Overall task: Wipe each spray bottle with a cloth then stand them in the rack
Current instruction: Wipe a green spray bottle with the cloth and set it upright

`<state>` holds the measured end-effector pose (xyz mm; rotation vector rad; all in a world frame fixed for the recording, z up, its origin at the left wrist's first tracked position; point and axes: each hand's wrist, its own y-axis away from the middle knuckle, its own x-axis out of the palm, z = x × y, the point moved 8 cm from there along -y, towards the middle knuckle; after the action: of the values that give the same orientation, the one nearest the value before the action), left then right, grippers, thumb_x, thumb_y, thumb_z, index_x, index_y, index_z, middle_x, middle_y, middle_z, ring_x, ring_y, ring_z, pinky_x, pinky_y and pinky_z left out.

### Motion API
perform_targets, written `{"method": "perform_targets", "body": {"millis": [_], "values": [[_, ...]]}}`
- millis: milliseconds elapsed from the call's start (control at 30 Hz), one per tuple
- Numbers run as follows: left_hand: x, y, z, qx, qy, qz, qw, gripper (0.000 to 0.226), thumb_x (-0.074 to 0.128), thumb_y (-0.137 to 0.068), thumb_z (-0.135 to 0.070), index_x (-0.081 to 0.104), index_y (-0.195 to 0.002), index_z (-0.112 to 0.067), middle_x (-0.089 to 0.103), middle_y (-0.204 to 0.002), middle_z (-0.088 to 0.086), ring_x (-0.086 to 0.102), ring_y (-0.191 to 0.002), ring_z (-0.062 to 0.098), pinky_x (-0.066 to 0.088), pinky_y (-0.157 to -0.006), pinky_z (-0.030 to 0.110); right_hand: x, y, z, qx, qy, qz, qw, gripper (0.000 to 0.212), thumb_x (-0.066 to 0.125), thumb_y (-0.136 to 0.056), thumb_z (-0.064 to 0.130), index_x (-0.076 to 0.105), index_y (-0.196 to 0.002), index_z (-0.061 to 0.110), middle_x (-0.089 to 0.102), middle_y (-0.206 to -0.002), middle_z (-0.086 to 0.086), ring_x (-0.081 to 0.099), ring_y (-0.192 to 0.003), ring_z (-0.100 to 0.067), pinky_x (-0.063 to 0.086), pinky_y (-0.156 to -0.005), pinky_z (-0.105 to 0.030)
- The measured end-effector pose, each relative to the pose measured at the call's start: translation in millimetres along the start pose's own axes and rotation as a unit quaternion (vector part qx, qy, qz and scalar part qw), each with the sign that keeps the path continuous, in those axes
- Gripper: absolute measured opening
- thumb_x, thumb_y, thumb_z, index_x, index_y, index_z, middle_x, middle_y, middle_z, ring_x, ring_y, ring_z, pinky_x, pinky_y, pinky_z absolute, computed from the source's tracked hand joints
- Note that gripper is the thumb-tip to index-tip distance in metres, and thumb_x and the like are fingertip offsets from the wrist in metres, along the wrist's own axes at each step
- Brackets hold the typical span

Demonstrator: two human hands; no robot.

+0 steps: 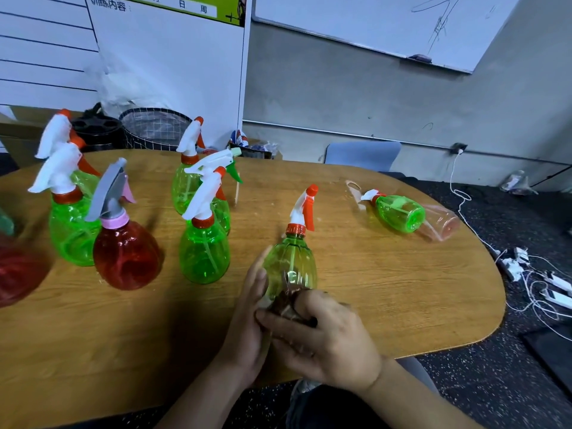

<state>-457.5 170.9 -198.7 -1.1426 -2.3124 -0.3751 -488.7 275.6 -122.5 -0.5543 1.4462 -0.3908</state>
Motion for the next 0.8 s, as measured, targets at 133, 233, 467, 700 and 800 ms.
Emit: {"method": "perform_targets", "body": {"millis": [133, 233, 467, 700, 800], "values": [[4.5, 1.8, -1.4, 0.006, -0.028, 0.014, 0.999, 0.053, 0.048, -0.104, -0.049, 0.051, -0.154, -0.032, 0.066, -0.146, 0.01, 0.063, -0.136, 0.032, 0.057, -0.106, 0.046, -9.5, -11.8, -28.0, 0.078, -0.018, -0.043, 0.996, 0.034, 0.059, -0.102, 0.041, 0.069, -0.134, 0.032, 0.039, -0.097, 0.004, 0.048, -0.081, -0.01, 0.046, -0.057, -0.025], [6.6, 4.7, -1.2, 0.009, -0.048, 0.019, 0.999, 0.065, 0.064, -0.094, -0.063, 0.051, -0.153, -0.038, 0.063, -0.151, 0.003, 0.059, -0.14, 0.027, 0.047, -0.115, 0.062, -20.1, -21.1, -64.3, 0.225, -0.096, -0.128, 0.961, 0.035, 0.056, -0.103, 0.038, 0.073, -0.131, 0.025, 0.044, -0.092, 0.0, 0.048, -0.081, -0.006, 0.044, -0.065, -0.018], [4.9, 5.3, -1.6, 0.014, -0.025, 0.012, 1.0, 0.11, 0.099, -0.054, -0.064, 0.05, -0.15, -0.046, 0.07, -0.141, -0.003, 0.068, -0.13, 0.022, 0.059, -0.099, 0.044, 13.8, 22.4, -92.7, 0.468, -0.41, -0.308, 0.719, 0.034, 0.07, -0.093, 0.031, 0.072, -0.126, 0.023, 0.069, -0.102, -0.005, 0.065, -0.097, -0.021, 0.051, -0.087, -0.036], [3.5, -0.6, 3.7, -0.003, 0.015, 0.011, 1.0, 0.099, 0.09, -0.07, -0.064, 0.047, -0.156, -0.041, 0.065, -0.149, 0.001, 0.063, -0.137, 0.025, 0.052, -0.111, 0.051, 47.6, 32.7, -74.8, 0.503, -0.602, -0.285, 0.551, 0.043, 0.059, -0.106, 0.032, 0.064, -0.14, 0.007, 0.067, -0.138, -0.02, 0.061, -0.133, -0.037, 0.041, -0.118, -0.055], [0.8, -2.5, 8.5, -0.001, -0.009, 0.004, 1.0, 0.062, 0.06, -0.097, -0.057, 0.049, -0.156, -0.042, 0.06, -0.155, -0.003, 0.056, -0.144, 0.023, 0.039, -0.122, 0.058, 38.7, 37.1, -79.2, 0.53, -0.459, -0.253, 0.666, 0.056, 0.056, -0.095, 0.064, 0.069, -0.137, 0.03, 0.069, -0.138, 0.001, 0.06, -0.135, -0.017, 0.041, -0.119, -0.051]]}}
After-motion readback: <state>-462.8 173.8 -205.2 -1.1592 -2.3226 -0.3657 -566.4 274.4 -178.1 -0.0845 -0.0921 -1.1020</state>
